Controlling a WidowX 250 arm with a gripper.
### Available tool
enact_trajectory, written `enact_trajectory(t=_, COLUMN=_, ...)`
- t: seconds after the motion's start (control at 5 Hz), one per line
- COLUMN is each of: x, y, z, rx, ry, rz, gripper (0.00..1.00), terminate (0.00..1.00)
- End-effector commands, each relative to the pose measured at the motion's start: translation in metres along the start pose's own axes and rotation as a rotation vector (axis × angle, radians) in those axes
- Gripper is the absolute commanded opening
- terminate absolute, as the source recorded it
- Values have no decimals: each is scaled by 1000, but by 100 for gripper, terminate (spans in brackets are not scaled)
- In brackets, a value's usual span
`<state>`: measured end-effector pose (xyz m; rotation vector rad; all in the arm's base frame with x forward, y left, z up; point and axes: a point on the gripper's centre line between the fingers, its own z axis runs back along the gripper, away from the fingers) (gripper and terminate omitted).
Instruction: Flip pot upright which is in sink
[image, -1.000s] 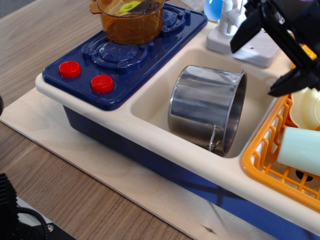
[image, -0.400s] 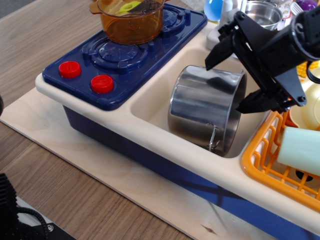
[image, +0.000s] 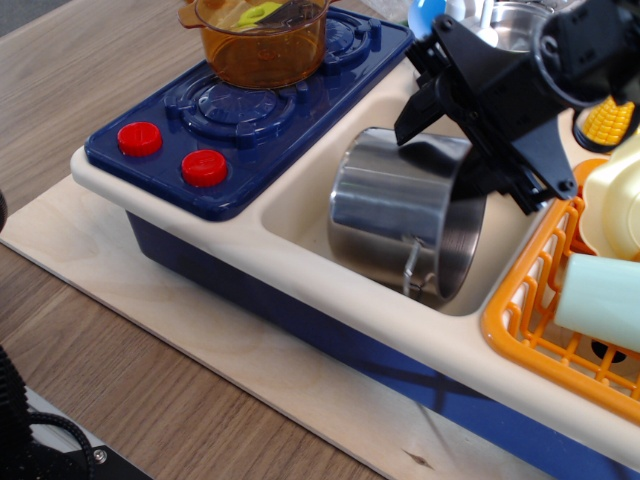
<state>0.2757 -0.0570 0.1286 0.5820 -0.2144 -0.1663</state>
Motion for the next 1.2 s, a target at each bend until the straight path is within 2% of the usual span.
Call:
enact_trajectory(t=0.0, x=6, y=18, z=5, rx=-81, ry=-45, rz=27, gripper=0, terminate=0)
enact_trajectory(t=0.2, x=6, y=21, z=7, rx=-204, ry=-24, rz=82, gripper=0, terminate=0)
enact_trajectory(t=0.4, x=4, y=22, z=2, rx=-343, ry=-45, rz=140, gripper=100, terminate=0)
enact_trajectory(t=0.6, x=1, y=22, z=-9, rx=-530, ry=-124, rz=231, gripper=100, terminate=0)
enact_trajectory(t=0.8, x=1, y=22, z=-9, rx=-530, ry=-124, rz=231, gripper=100, terminate=0)
enact_trajectory(t=1.0, x=1, y=22, z=-9, rx=-530, ry=-124, rz=231, gripper=100, terminate=100)
